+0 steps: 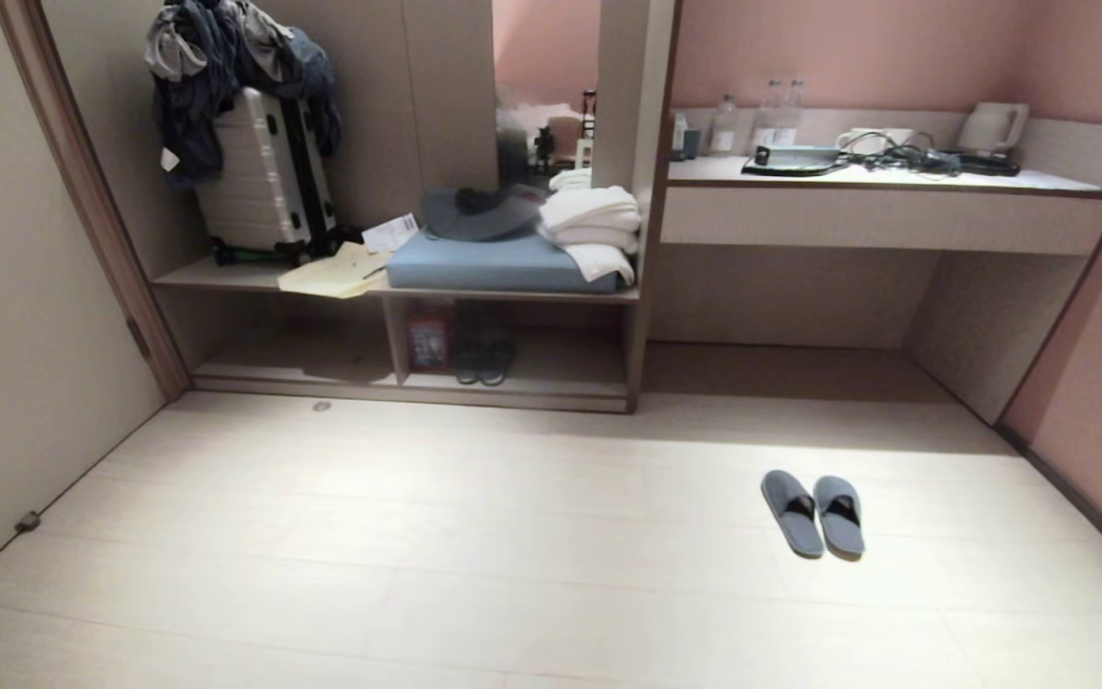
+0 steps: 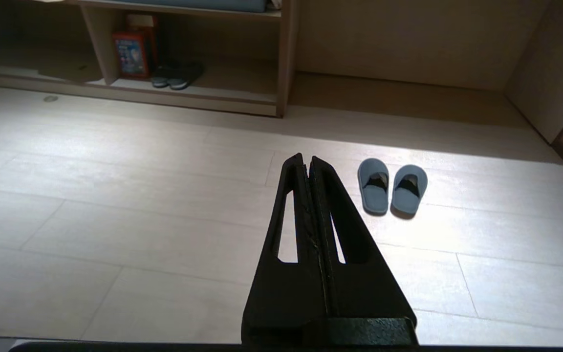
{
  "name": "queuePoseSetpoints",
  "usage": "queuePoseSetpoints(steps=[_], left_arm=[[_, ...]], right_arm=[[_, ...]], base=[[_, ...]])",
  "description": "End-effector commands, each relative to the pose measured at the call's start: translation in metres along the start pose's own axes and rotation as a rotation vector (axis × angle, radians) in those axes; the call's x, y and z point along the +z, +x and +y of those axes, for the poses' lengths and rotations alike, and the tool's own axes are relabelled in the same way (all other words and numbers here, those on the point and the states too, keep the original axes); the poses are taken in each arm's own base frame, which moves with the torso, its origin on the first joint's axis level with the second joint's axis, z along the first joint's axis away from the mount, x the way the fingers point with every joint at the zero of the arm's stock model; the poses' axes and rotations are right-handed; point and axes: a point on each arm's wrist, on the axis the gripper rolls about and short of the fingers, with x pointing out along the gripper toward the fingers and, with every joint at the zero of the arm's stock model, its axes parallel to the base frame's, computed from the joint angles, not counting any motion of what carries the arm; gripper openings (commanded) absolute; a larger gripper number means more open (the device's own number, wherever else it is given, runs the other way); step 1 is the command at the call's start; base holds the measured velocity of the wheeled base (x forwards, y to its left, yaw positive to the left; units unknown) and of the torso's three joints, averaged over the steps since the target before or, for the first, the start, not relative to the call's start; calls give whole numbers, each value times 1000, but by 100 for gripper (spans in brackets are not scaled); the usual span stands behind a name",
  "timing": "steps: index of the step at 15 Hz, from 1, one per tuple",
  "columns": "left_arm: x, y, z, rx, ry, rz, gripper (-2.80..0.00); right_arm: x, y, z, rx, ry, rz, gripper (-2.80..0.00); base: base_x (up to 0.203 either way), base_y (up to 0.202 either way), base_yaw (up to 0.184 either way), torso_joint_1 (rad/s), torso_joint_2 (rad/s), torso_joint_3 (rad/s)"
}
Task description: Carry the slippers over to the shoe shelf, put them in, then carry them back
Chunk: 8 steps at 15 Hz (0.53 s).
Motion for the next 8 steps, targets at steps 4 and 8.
queuePoseSetpoints(steps=[4, 8], left_arm=[[0, 0, 0, 1, -1, 2, -280], [0, 0, 0, 1, 2, 2, -280]], right_arm=[[0, 0, 0, 1, -1, 0, -280], [0, 0, 0, 1, -1, 2, -280]], base=[[-197, 0, 3, 4, 3, 4], [-188, 24, 0, 1, 2, 0]])
